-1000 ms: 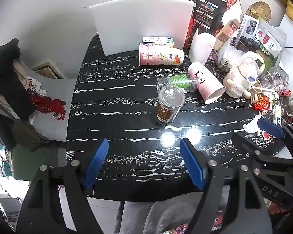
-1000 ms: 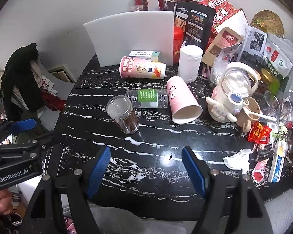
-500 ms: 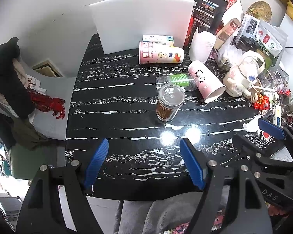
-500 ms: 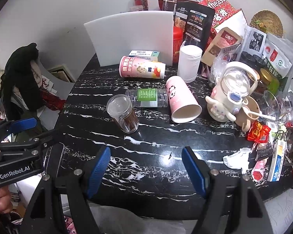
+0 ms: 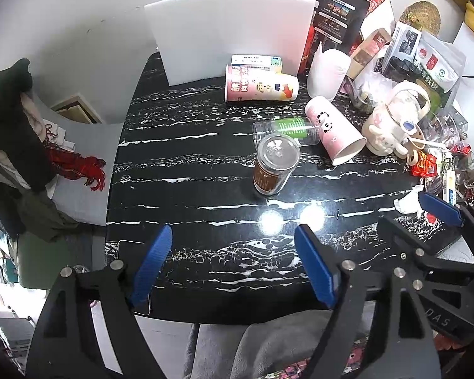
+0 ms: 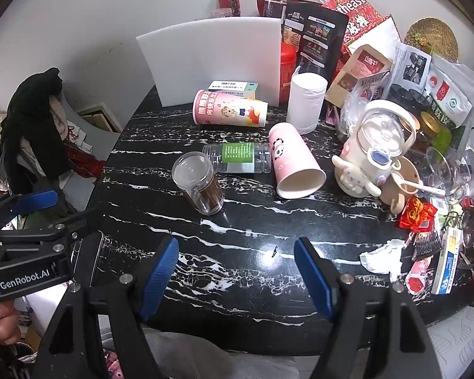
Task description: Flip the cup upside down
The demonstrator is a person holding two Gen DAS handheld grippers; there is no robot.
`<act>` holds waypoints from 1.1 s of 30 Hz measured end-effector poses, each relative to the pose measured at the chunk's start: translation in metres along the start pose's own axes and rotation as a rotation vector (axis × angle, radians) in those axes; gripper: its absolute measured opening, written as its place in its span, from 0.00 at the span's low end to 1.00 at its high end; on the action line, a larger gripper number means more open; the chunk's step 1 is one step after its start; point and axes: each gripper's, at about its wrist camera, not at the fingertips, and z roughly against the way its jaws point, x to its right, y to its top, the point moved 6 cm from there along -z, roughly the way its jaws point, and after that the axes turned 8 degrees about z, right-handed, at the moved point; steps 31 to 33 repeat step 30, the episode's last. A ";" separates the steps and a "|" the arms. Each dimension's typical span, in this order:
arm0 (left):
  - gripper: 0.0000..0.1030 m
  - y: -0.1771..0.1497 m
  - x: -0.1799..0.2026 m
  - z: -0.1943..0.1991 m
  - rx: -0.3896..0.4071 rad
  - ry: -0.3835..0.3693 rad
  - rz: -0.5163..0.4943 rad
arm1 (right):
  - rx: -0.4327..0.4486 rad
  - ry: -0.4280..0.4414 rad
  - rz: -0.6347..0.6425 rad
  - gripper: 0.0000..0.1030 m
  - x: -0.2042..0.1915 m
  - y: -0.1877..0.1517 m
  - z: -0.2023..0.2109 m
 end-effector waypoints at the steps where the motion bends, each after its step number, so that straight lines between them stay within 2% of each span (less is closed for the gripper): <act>1: 0.77 0.000 0.000 0.000 0.002 0.001 -0.002 | -0.001 0.000 -0.001 0.74 0.000 0.000 0.000; 19: 0.77 -0.004 0.000 -0.006 -0.031 -0.004 0.011 | -0.013 0.000 0.002 0.74 0.000 -0.003 -0.003; 23: 0.81 -0.004 0.000 -0.008 -0.036 -0.002 0.017 | -0.019 0.003 0.000 0.74 0.001 -0.003 -0.004; 33: 0.82 -0.003 -0.003 -0.012 -0.048 0.001 0.018 | -0.035 0.008 0.002 0.74 0.000 -0.004 -0.009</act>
